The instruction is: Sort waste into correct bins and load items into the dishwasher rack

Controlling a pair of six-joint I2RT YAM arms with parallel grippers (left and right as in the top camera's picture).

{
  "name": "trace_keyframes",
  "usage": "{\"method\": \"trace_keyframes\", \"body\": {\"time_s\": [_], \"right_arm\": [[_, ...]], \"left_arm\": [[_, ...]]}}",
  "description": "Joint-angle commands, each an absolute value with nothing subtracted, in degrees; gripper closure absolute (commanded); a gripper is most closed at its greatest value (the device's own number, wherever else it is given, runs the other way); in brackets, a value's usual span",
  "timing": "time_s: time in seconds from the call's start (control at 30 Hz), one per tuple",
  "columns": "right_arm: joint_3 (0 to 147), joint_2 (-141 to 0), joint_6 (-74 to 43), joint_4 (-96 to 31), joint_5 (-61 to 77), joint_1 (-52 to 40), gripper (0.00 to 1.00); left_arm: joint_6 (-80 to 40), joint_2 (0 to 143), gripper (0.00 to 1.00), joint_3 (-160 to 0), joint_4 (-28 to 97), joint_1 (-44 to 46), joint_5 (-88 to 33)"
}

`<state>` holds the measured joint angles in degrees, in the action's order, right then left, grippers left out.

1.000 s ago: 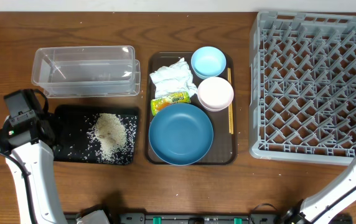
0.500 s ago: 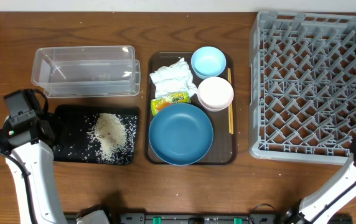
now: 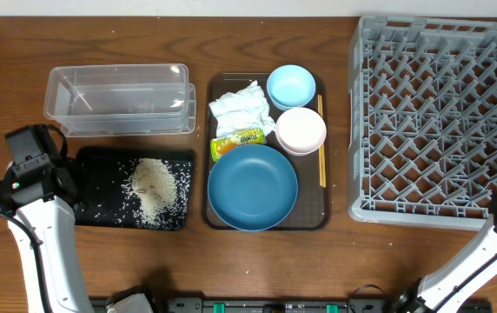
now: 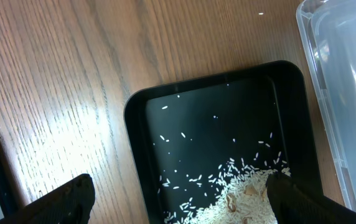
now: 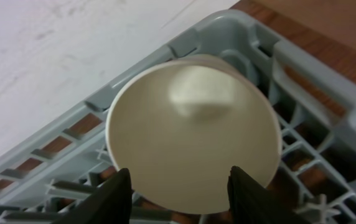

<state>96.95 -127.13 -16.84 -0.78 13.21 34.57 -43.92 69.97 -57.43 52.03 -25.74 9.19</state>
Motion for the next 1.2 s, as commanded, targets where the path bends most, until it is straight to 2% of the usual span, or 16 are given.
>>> {"method": "trace_keyframes", "body": {"time_s": [0.0, 0.37, 0.5, 0.87, 0.97, 1.17], "right_arm": [[97.54, -127.66, -15.11, -0.64, 10.31, 34.48, 0.51], [97.54, -128.2, -13.85, 2.15, 9.89, 33.41, 0.5], [97.54, -130.58, -13.04, 3.57, 7.03, 32.18, 0.46], [97.73, -133.4, -13.02, 4.49, 0.25, 31.57, 0.5], [97.93, -133.4, -13.04, 4.4, 0.25, 31.64, 0.59], [99.0, -133.08, -15.11, 2.74, 0.93, 31.57, 0.87]], "left_arm": [[-44.47, 69.93, 0.09, -58.46, 52.01, -26.02, 9.52], [-44.47, 69.93, 0.09, -58.46, 52.01, -26.02, 9.52], [-44.47, 69.93, 0.09, -58.46, 52.01, -26.02, 9.52], [-44.47, 69.93, 0.09, -58.46, 52.01, -26.02, 9.52], [-44.49, 69.93, 0.09, -58.46, 52.01, -26.02, 9.52], [-44.47, 69.93, 0.09, -58.46, 52.01, -26.02, 9.52]]}}
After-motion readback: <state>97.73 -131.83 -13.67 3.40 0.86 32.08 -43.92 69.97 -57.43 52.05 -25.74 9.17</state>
